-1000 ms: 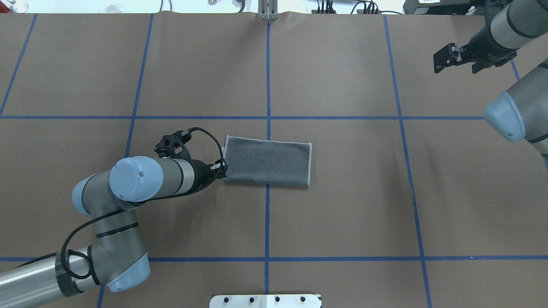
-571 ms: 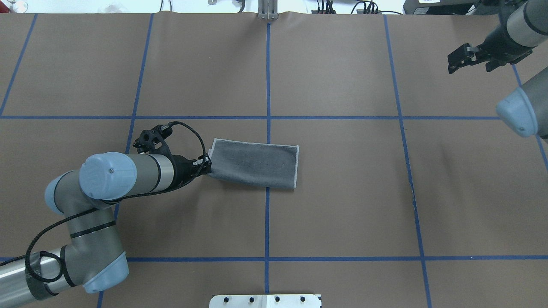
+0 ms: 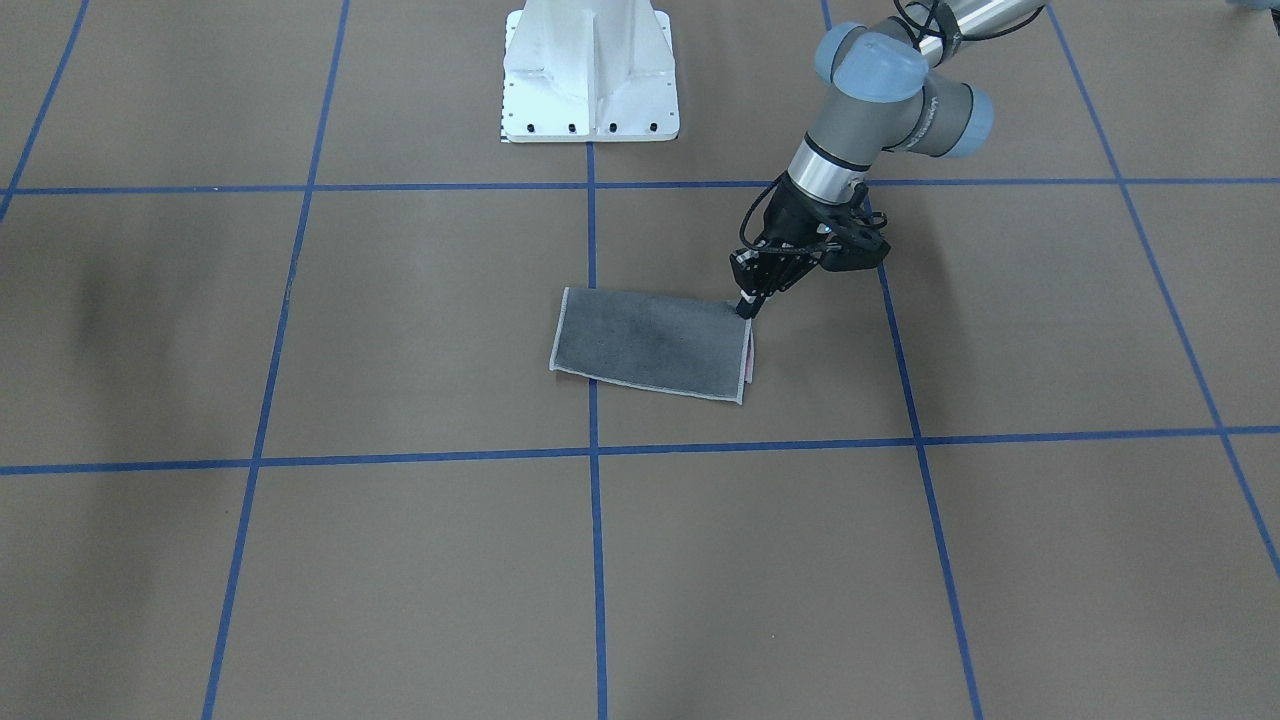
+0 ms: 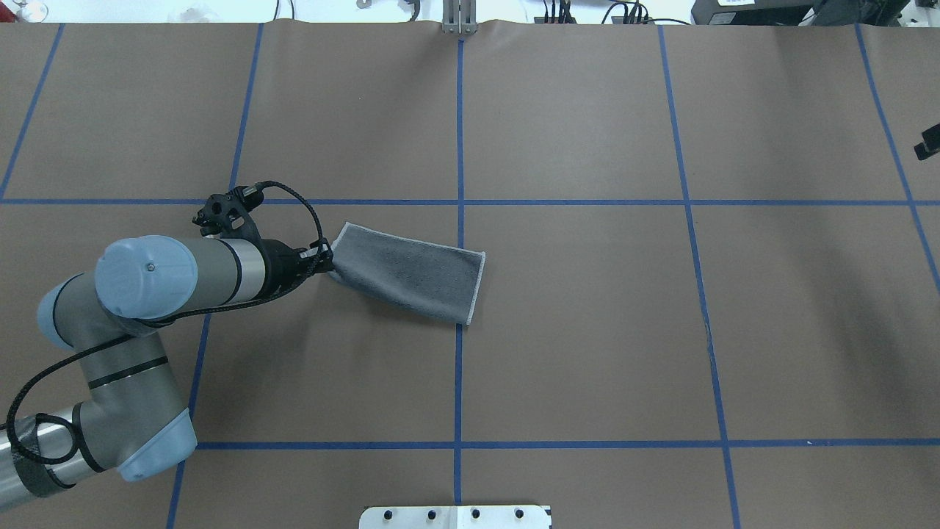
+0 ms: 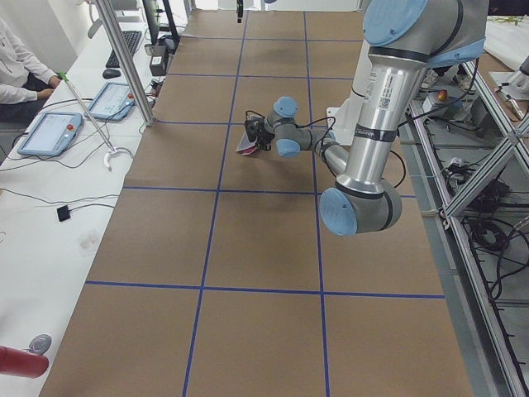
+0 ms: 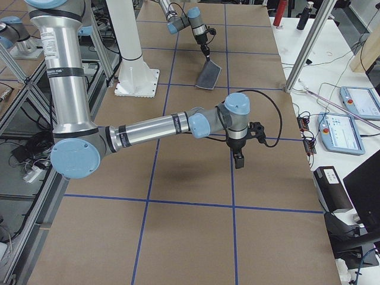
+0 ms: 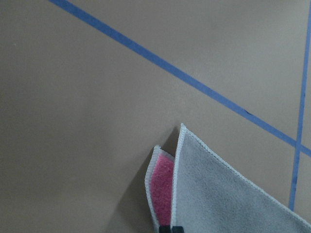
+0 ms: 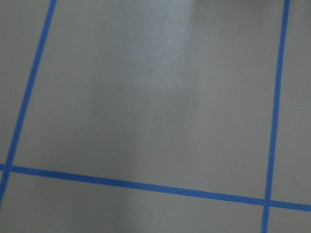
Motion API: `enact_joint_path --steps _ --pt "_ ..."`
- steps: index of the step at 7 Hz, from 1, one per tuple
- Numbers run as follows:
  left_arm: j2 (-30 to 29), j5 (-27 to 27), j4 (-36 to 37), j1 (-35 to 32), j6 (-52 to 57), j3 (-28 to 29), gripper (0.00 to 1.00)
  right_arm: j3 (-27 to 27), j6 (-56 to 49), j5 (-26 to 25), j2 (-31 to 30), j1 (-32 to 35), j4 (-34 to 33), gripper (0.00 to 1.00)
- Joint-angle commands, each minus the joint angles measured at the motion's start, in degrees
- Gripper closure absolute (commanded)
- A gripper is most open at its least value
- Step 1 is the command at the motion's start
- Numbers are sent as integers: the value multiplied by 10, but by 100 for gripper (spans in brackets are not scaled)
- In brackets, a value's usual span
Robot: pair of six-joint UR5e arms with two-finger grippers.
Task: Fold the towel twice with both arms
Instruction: 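Fold the held end over onto the strip's other end with the left gripper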
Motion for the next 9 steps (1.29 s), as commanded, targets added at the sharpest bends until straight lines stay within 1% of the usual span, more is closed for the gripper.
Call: enact_joint_path --steps 1,2,3,4,5,6,7,8,9 --pt "13 -27 -1 -31 33 -2 100 0 -126 13 -72 66 -1 0" --pt "38 -51 -4 -50 46 -18 100 0 -153 14 -100 81 -1 0" --pt "49 -51 0 -51 46 -42 100 -1 -156 34 -114 88 -9 0" --pt "45 -48 1 -49 44 -42 100 9 -156 63 -95 90 -88 0" --pt "42 -46 3 -44 44 -41 100 8 -156 58 -87 90 -105 0" --pt "26 -18 22 -38 42 -41 100 7 -156 58 -86 90 -104 0" --pt "-15 8 79 -20 41 -41 100 7 -156 58 -87 90 -102 0" --pt "-49 29 118 9 42 -39 100 6 -155 59 -87 90 -102 0" --pt "-68 41 126 36 42 -34 100 6 -155 60 -88 90 -102 0"
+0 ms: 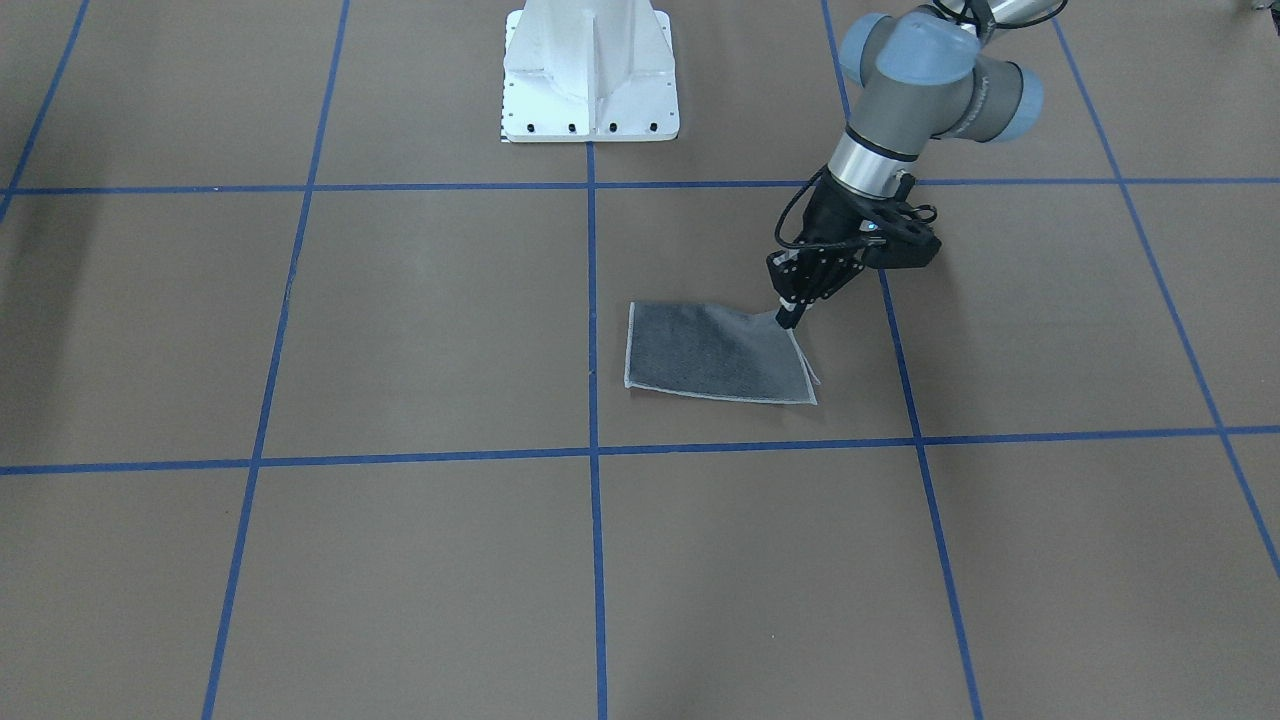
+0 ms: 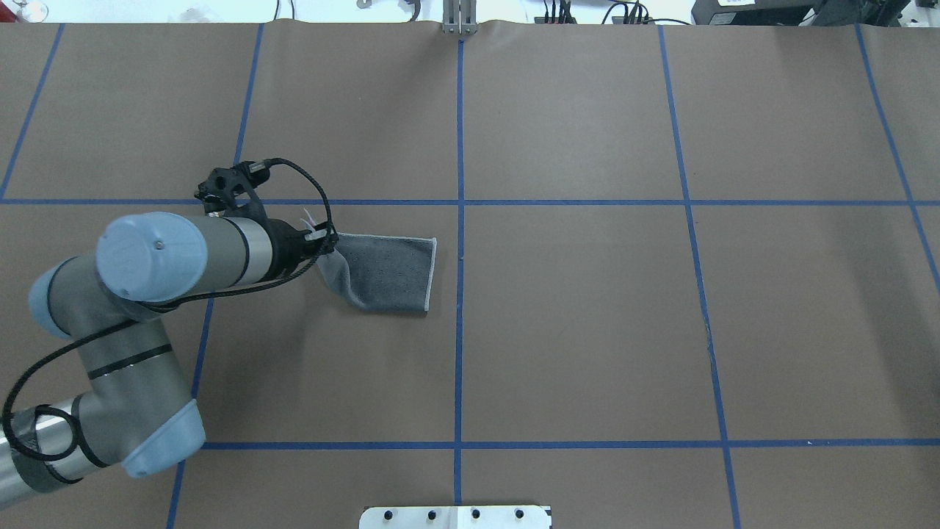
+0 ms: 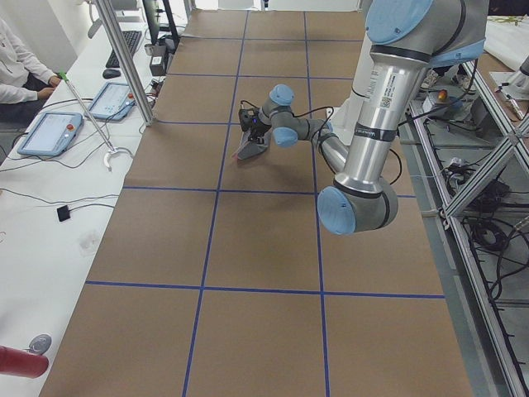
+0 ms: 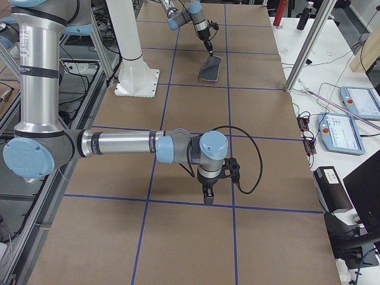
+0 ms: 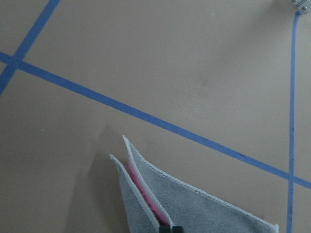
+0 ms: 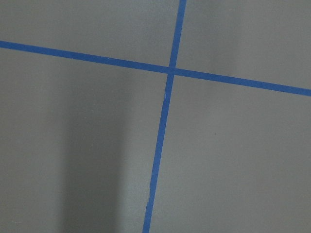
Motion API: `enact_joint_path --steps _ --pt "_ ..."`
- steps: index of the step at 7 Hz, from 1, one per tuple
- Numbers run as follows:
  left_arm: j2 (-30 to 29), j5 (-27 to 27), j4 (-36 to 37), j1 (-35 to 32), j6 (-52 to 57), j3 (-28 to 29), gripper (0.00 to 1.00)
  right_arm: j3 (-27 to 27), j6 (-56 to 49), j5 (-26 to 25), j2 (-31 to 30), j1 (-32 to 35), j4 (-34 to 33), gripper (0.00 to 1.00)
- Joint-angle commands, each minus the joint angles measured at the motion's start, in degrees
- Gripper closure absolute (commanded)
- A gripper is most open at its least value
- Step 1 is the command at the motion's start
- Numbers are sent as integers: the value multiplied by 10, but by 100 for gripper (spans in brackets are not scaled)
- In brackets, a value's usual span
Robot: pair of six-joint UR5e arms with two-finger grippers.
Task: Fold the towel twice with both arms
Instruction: 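Fold the held end over onto the strip's other end with the left gripper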
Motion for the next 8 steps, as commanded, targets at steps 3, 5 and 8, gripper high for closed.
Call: enact_joint_path --steps 3,5,8 --pt "-74 25 27 66 3 29 100 -2 0 1 0 0 0 0" --pt "-99 32 30 73 3 51 100 -2 0 2 0 0 1 0" --pt "-119 33 30 72 3 82 100 0 1 2 2 0 1 0"
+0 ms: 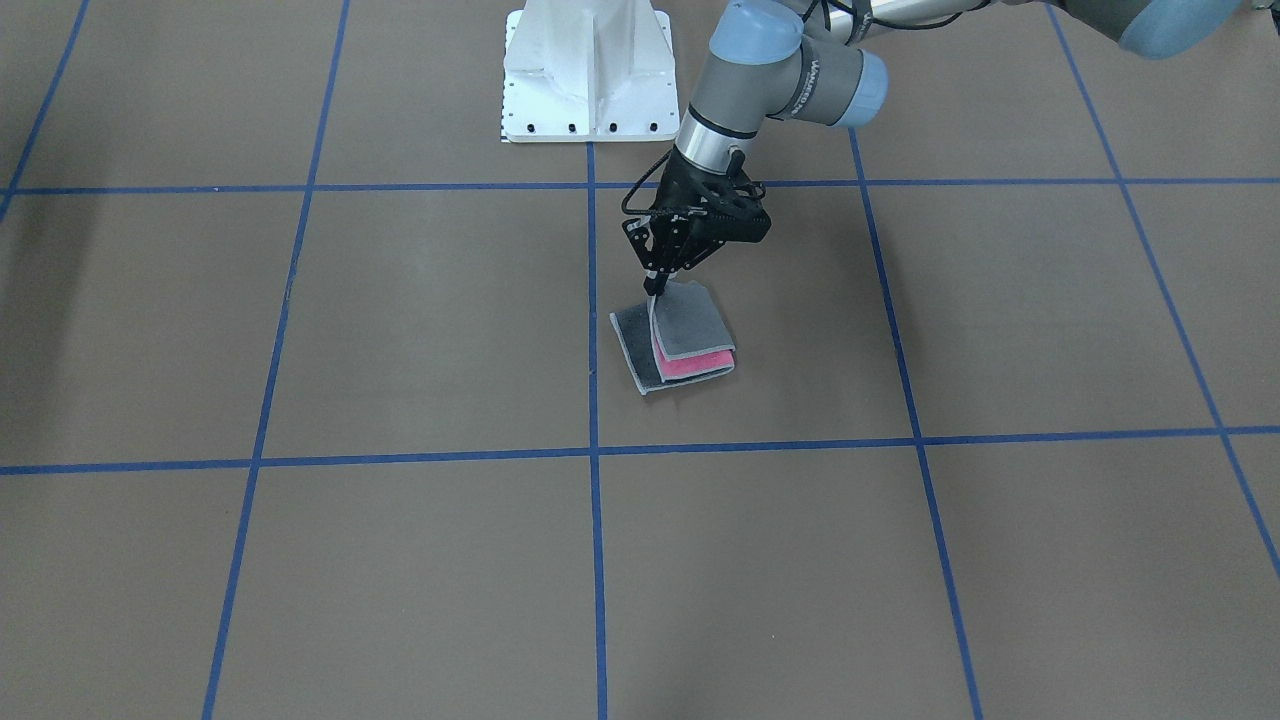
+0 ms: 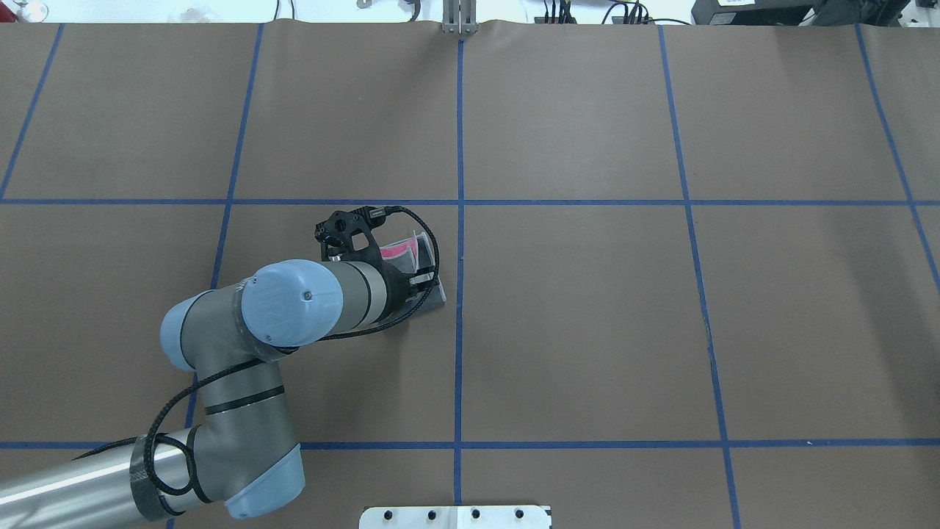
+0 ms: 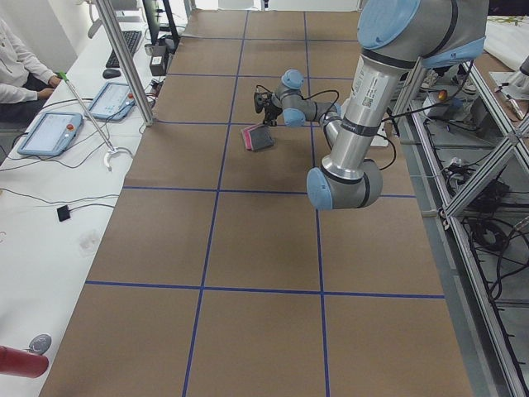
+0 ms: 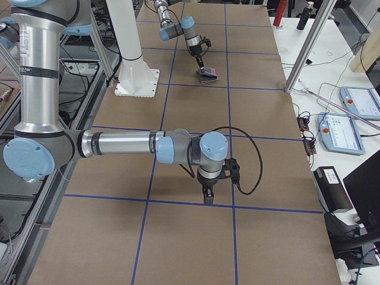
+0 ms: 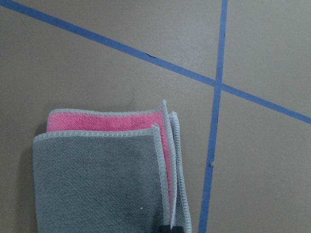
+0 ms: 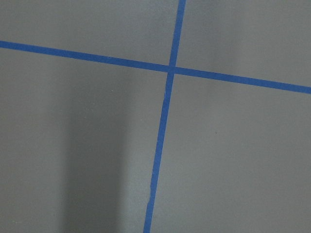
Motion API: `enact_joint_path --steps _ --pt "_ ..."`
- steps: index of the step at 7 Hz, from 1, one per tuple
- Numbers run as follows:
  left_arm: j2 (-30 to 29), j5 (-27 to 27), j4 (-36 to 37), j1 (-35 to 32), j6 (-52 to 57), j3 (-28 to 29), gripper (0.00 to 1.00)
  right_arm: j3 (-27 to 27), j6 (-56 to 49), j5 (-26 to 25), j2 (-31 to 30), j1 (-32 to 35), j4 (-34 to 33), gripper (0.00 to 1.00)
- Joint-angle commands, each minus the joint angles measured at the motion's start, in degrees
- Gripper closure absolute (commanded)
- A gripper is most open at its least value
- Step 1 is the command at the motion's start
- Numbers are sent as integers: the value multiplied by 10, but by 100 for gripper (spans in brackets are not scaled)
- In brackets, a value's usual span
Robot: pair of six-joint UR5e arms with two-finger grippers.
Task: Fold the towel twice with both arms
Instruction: 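Fold the held end over onto the strip's other end with the left gripper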
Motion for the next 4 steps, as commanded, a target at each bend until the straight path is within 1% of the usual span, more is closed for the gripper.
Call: enact_joint_path --steps 1,2,3,4 --pt "-6 1 0 0 0 11 100 2 1 0 1 0 0 0" --pt "-7 1 0 0 0 12 100 2 1 0 1 0 1 0" --pt "-13 1 1 0 0 13 80 2 2 0 2 0 1 0" --pt "-22 1 5 0 1 20 40 2 3 0 2 0 1 0"
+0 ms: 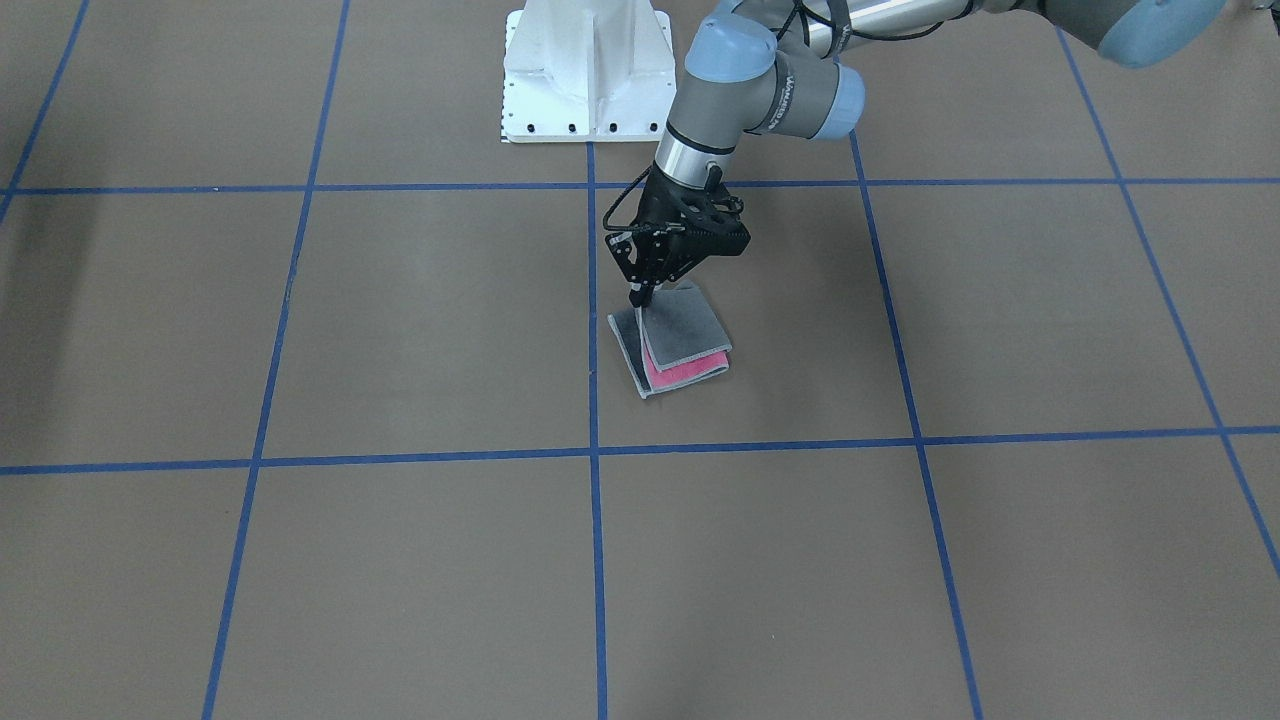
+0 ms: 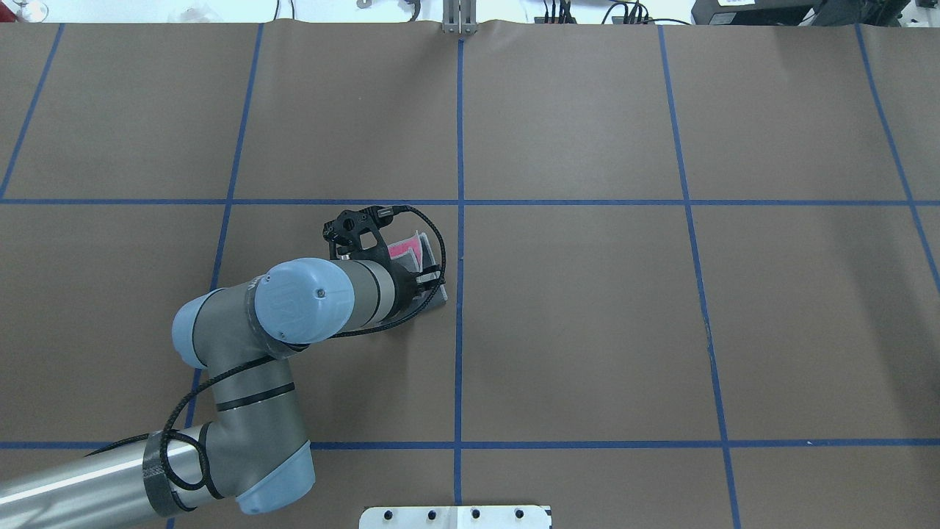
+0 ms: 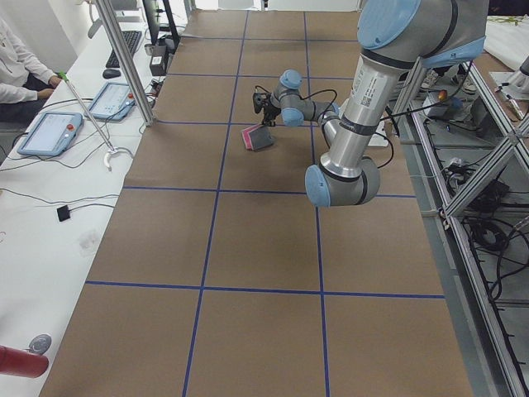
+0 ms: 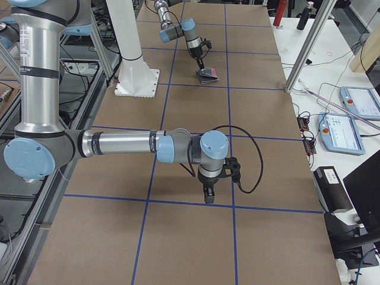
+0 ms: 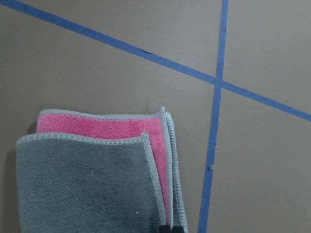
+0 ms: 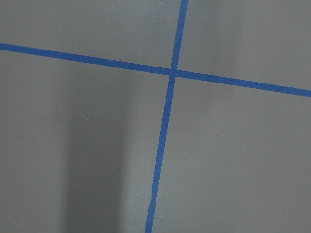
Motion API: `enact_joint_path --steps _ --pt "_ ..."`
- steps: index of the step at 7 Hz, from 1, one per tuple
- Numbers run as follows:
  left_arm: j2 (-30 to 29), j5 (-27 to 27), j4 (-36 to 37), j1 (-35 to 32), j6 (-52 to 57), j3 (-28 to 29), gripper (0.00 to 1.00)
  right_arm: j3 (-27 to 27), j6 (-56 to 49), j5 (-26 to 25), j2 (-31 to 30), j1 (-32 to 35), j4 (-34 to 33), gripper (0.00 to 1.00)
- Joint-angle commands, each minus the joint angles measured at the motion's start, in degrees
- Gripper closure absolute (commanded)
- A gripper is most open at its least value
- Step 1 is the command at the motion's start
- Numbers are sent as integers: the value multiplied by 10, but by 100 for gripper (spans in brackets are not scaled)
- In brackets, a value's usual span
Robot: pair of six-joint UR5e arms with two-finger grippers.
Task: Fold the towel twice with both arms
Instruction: 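Release the towel and raise the left gripper away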
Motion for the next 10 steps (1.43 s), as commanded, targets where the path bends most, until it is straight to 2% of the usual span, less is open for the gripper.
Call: enact_joint_path --steps 1,4,5,7,9,10 --pt "-14 0 10 -1 2 10 0 0 1 0 0 0 0 0" --pt "-16 -4 12 -3 5 6 0 -4 0 -1 -1 0 0 0" --pt "-16 -8 38 -5 43 -6 0 -9 0 -1 -3 0 -1 0" --pt "-1 -41 166 -36 153 -86 0 -11 -3 -4 -10 0 -1 0" --pt "35 -54 353 -82 330 -190 0 -16 -3 -4 -20 0 0 0" --pt "66 -81 387 -124 412 -218 0 -18 0 -4 -22 0 -1 0"
